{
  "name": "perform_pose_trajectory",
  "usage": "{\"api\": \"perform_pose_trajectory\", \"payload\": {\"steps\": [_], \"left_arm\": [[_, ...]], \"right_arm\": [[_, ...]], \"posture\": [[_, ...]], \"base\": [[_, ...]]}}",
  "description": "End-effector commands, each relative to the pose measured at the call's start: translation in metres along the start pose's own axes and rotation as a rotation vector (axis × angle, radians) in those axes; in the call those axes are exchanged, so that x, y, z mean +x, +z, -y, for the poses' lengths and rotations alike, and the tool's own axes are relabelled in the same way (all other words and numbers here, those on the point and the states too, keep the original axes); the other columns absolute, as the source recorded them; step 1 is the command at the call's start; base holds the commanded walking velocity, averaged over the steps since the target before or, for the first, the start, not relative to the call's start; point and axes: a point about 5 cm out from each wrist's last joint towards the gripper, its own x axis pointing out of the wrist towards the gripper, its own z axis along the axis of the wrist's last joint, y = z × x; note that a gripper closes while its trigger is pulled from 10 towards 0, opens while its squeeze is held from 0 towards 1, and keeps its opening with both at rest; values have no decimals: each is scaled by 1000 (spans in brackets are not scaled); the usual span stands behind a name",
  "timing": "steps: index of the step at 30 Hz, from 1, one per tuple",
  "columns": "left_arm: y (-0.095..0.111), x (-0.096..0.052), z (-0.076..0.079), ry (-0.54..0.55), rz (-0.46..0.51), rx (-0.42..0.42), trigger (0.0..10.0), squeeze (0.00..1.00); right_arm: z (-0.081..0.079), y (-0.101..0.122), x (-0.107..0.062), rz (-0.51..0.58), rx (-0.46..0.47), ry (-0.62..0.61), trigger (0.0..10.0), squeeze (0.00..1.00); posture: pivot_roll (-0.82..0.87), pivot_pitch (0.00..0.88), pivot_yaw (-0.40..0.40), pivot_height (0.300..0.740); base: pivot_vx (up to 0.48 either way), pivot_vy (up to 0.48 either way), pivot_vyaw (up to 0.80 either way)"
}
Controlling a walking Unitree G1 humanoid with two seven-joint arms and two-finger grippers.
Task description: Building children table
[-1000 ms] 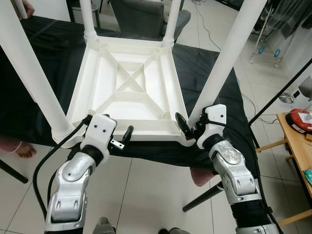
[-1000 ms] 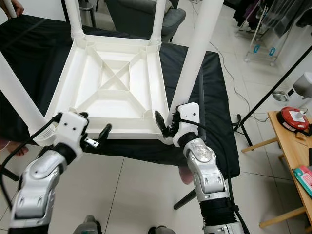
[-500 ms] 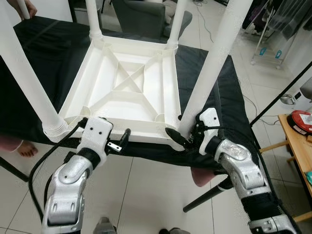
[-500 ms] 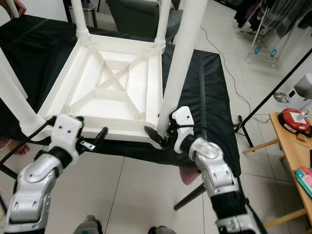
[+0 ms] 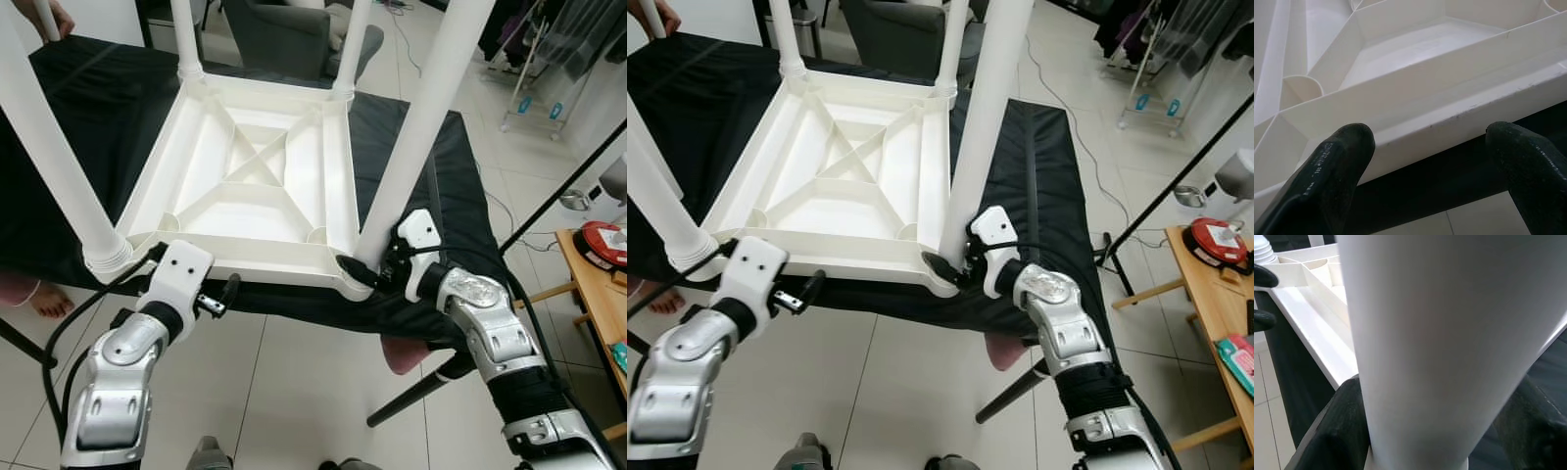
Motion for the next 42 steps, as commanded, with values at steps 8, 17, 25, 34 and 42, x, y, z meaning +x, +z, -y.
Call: {"api": "perform_pose_trajectory", "payload": {"steps": [8, 17, 25, 34, 42], "left_arm": [[-10, -6, -14, 16, -45, -144, 10000, 0], [-8, -54, -34, -314, -98, -4, 10000, 0], [-14, -58, -84, -16, -171, 117, 10000, 0], [-7, -40, -113, 236, -131, 89, 10000, 0], [-6, -18, -97, 135, -81, 48, 10000, 0]], "right_arm": [[-5, -11, -1, -33, 22, -16, 10000, 0], [6, -19, -5, -66, 10, -119, 10000, 0], [4, -18, -7, -56, 17, -120, 10000, 0], [-1, -15, -7, -34, 17, -86, 10000, 0], [-9, -7, -14, -12, 3, -12, 10000, 0]], "posture": [[247, 100, -82, 740], [252, 122, -71, 740], [263, 128, -73, 740], [253, 123, -76, 740], [243, 119, -76, 740]], "base": [[0, 0, 0], [0, 0, 0], [0, 0, 0], [0, 0, 0], [0, 0, 0]]}}
